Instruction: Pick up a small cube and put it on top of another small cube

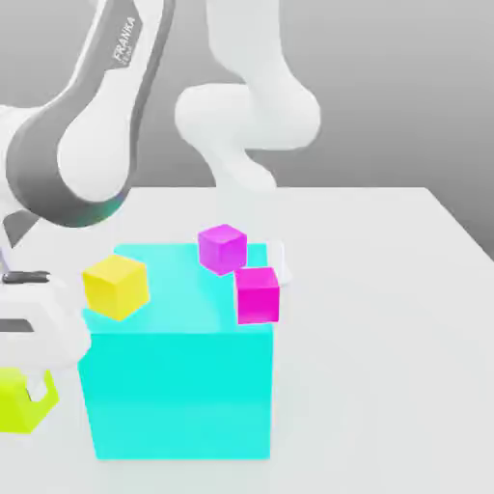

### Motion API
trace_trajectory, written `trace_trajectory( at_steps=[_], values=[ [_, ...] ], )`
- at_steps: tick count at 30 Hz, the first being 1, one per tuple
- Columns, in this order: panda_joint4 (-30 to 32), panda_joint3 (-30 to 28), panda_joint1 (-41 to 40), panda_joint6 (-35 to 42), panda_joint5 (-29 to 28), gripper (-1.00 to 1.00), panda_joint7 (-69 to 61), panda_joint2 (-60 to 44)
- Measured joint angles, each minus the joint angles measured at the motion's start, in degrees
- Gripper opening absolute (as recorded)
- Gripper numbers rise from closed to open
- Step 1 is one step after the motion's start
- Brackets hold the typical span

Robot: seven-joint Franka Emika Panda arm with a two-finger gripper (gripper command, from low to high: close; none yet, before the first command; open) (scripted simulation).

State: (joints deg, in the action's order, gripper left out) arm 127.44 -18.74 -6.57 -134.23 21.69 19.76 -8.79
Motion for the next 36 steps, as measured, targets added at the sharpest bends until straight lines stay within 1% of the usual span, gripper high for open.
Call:
trace_trajectory(
  at_steps=[5,10,26,27,29,32,33,36],
  values=[
    [5.0,1.7,2.3,4.6,-2.4,-1.0,7.2,10.3],
    [10.0,4.4,2.7,8.9,-5.8,-1.0,15.1,20.7],
    [26.0,19.8,-1.4,23.2,-15.0,-1.0,39.3,53.8],
    [27.5,20.8,-2.3,24.0,-16.2,-1.0,40.7,55.4],
    [30.8,22.2,-3.6,22.7,-17.7,-1.0,42.1,56.0],
    [35.8,22.8,-3.8,16.3,-17.9,-1.0,42.5,54.2],
    [37.1,23.0,-3.9,14.6,-17.8,1.0,42.5,53.7],
    [37.1,23.0,-3.9,14.6,-17.8,1.0,42.5,53.7]
  ],
)
